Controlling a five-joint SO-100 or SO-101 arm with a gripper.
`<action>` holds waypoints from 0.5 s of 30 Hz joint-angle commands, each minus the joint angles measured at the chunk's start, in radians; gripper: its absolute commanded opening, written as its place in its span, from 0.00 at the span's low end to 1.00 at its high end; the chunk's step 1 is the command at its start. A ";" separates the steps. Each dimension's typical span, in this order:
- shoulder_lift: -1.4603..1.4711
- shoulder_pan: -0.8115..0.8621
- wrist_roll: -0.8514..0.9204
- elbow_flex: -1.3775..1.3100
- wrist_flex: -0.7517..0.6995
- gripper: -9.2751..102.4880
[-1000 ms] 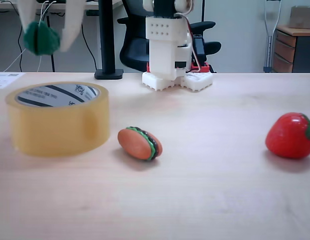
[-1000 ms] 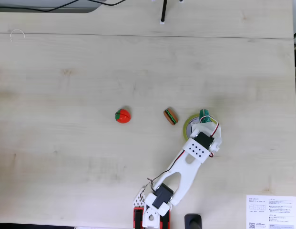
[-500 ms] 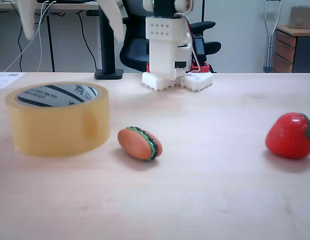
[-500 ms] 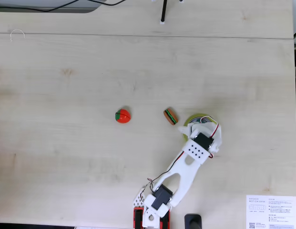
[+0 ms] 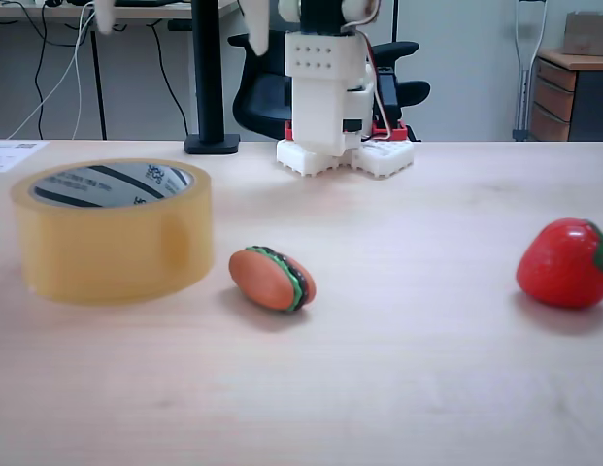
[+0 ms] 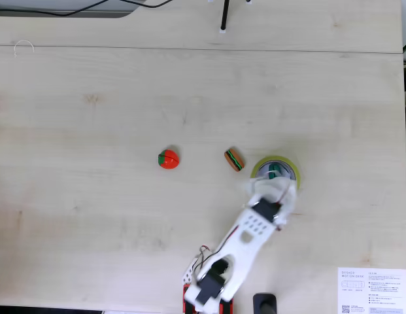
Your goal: Grasp a cucumber and put it in the hole.
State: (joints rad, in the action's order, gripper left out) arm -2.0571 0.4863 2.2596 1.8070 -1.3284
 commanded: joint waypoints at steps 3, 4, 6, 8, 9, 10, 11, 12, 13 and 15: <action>-0.275 -0.092 -0.006 0.209 0.067 0.39; -0.304 -0.104 -0.006 0.242 0.067 0.38; -0.348 -0.121 -0.006 0.301 0.067 0.36; -0.380 -0.137 -0.008 0.353 0.067 0.34; -0.396 -0.144 -0.011 0.377 0.067 0.33; -0.410 -0.152 -0.018 0.400 0.067 0.32; -0.425 -0.160 -0.028 0.425 0.067 0.30; -0.439 -0.166 -0.037 0.448 0.067 0.28; -0.451 -0.170 -0.040 0.468 0.067 0.28; -0.472 -0.176 -0.054 0.502 0.067 0.25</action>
State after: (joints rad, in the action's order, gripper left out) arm -2.4682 0.3191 2.2243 2.2918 -1.2885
